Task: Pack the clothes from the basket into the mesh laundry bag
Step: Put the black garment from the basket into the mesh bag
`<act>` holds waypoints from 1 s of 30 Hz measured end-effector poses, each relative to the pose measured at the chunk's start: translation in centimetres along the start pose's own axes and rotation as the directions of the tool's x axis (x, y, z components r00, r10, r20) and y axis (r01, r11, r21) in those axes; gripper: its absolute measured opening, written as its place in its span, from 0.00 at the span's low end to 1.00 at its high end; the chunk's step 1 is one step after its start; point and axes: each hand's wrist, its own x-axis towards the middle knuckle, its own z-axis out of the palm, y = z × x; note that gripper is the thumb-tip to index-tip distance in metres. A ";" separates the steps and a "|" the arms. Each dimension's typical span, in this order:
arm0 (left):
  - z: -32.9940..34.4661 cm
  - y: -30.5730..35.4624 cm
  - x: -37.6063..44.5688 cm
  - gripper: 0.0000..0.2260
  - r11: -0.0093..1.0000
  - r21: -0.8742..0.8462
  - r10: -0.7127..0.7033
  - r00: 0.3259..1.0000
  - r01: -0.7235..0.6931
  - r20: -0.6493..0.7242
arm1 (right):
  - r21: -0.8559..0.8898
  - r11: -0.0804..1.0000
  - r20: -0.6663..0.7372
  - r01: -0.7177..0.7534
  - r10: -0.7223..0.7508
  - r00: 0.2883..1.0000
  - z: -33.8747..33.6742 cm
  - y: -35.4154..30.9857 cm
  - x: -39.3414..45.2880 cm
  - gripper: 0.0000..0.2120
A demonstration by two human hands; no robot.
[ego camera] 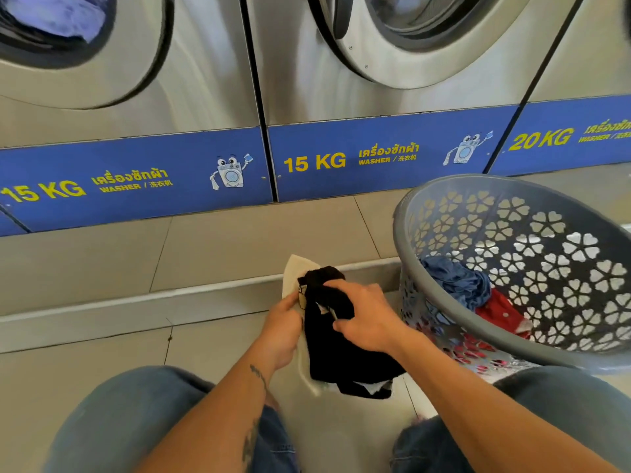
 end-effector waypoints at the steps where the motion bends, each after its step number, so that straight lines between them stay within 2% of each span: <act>1: -0.2 -0.2 0.2 0.25 1.000 0.011 -0.007 1.000 0.007 0.005 | -0.032 0.999 0.024 0.023 -0.022 0.999 0.7 0.3 0.0 0.35; 4: -0.2 -0.7 0.3 0.30 0.996 0.094 -0.007 0.999 0.004 0.031 | -0.077 0.997 0.142 0.012 -0.001 0.990 2.8 1.4 -0.1 0.41; 8: -0.3 -0.9 0.6 0.30 0.978 0.208 0.029 1.000 -0.029 0.001 | -0.220 0.975 0.023 0.021 -0.017 1.000 4.7 2.9 0.3 0.37; 10: -0.4 -1.2 0.7 0.32 0.956 0.292 0.048 0.999 -0.043 -0.011 | -0.266 0.964 0.025 -0.001 0.008 1.000 5.0 3.2 0.8 0.36; 14: -0.5 -1.6 0.8 0.34 0.902 0.421 0.118 0.993 -0.094 -0.030 | -0.489 0.872 0.119 0.027 0.037 0.992 6.2 3.9 1.4 0.33; 18: -0.4 -1.9 0.9 0.33 0.867 0.486 0.142 0.989 -0.110 -0.030 | -0.529 0.848 0.222 -0.004 0.143 0.964 7.9 4.9 2.0 0.33; 20: -0.3 -2.1 1.0 0.34 0.846 0.520 0.145 0.989 -0.118 -0.012 | -0.397 0.911 0.224 -0.107 0.209 0.952 7.7 5.4 2.2 0.38; 22: -0.3 -2.3 1.3 0.34 0.816 0.565 0.138 0.990 -0.122 0.014 | -0.044 0.966 0.149 -0.254 0.258 0.955 7.0 5.5 2.7 0.35; 24: -0.2 -2.4 1.7 0.35 0.800 0.586 0.121 0.992 -0.124 0.045 | 0.322 0.888 0.041 -0.329 0.335 0.941 6.2 5.0 3.3 0.26; 26: -0.1 -2.2 2.0 0.36 0.818 0.561 0.105 0.992 -0.127 0.072 | 0.587 0.717 0.047 -0.376 0.434 0.900 5.5 4.5 3.8 0.24; 28: 0.1 -1.6 2.1 0.35 0.856 0.500 0.117 0.992 -0.129 0.055 | 0.722 0.577 0.118 -0.382 0.442 0.889 5.4 4.8 4.0 0.23; 29: 0.1 -1.2 2.1 0.33 0.874 0.471 0.124 0.992 -0.119 0.022 | 0.706 0.592 0.158 -0.388 0.403 0.902 5.4 5.0 3.8 0.22; 30: 0.0 -0.9 2.1 0.32 0.888 0.446 0.136 0.991 -0.116 -0.012 | 0.606 0.701 0.180 -0.375 0.337 0.924 5.5 5.3 3.4 0.22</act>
